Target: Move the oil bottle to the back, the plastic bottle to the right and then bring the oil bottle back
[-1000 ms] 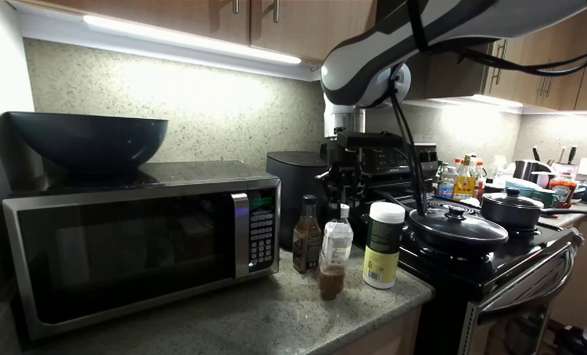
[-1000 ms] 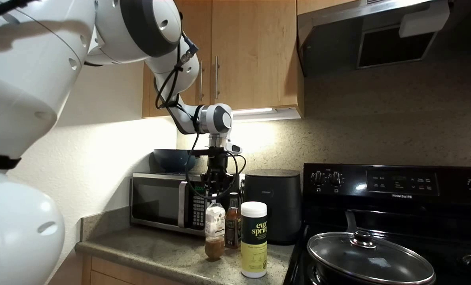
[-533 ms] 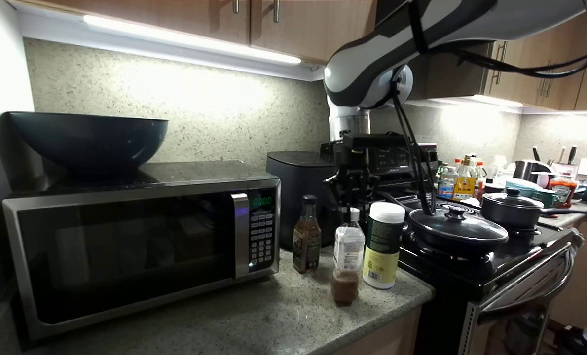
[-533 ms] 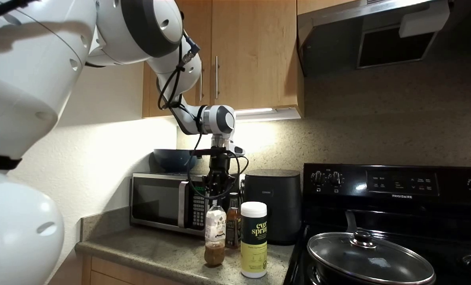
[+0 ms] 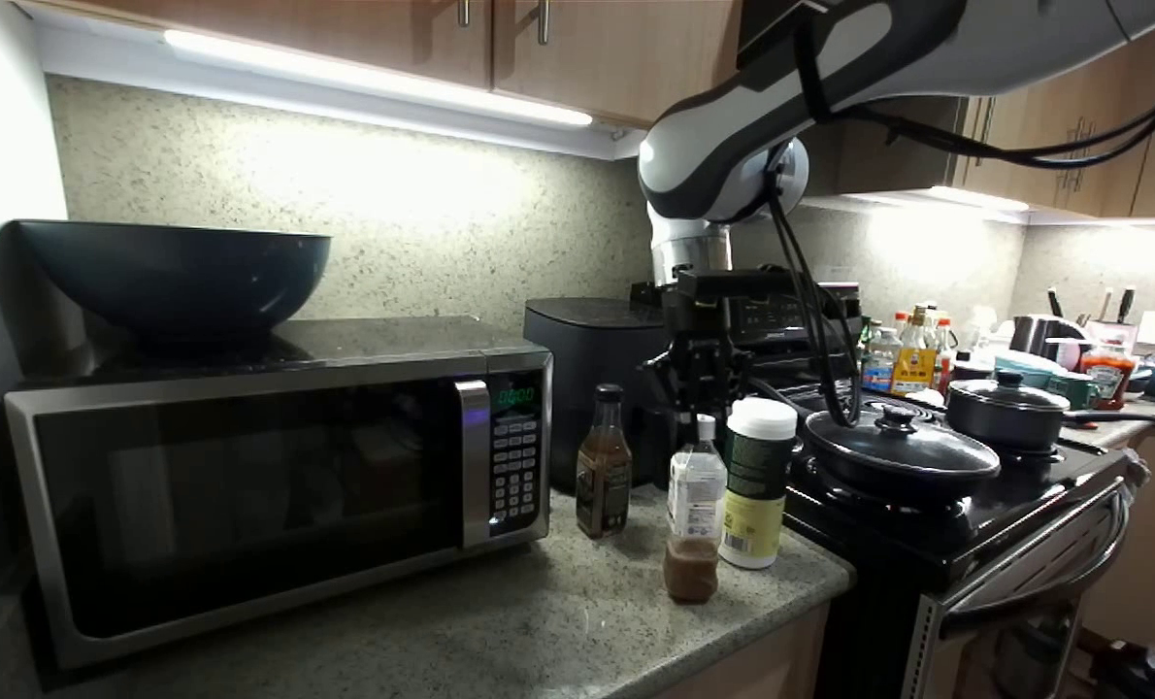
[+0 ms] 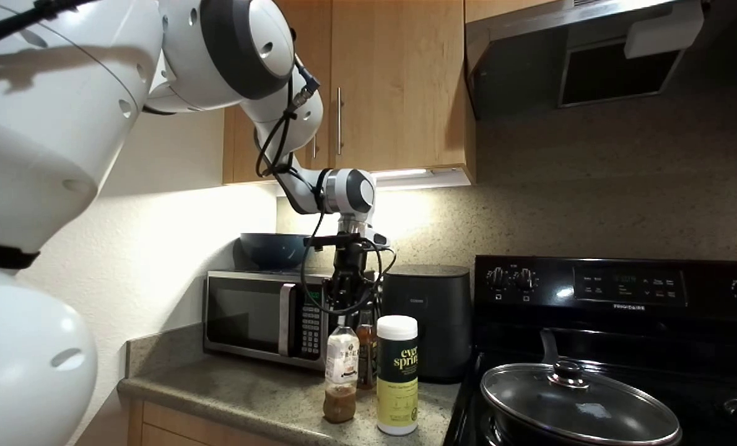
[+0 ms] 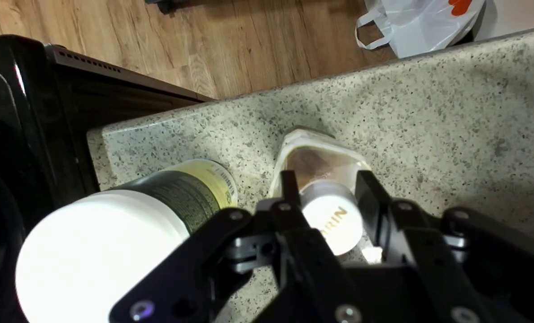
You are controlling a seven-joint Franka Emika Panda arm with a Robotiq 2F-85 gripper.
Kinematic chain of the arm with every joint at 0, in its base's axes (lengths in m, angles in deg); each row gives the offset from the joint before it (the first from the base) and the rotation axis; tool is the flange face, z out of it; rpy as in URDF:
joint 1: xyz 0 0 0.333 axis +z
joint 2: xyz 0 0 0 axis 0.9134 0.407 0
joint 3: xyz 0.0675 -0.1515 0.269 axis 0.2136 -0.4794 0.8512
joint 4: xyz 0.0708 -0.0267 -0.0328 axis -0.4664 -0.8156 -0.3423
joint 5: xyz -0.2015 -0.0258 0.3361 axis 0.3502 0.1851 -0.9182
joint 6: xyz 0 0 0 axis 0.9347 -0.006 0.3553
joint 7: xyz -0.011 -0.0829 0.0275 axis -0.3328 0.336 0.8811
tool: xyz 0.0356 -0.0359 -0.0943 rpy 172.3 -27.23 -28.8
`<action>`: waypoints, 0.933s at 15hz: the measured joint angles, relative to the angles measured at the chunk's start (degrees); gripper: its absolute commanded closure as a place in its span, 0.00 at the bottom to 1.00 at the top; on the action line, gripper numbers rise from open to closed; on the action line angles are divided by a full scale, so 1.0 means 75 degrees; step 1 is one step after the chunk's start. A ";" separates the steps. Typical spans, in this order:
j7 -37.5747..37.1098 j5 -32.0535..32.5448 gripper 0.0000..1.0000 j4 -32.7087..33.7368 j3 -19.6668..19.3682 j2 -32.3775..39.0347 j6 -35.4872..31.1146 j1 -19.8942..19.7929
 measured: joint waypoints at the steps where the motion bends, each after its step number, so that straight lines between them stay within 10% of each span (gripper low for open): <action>1: 0.0000 0.0000 0.88 0.0051 0.0000 0.0040 0.0022 -0.0012; 13: 0.0000 0.0000 0.89 0.0595 -0.0003 0.0410 0.0076 -0.0028; 14: 0.0000 0.0000 0.39 0.0623 -0.0003 0.0434 0.0076 -0.0028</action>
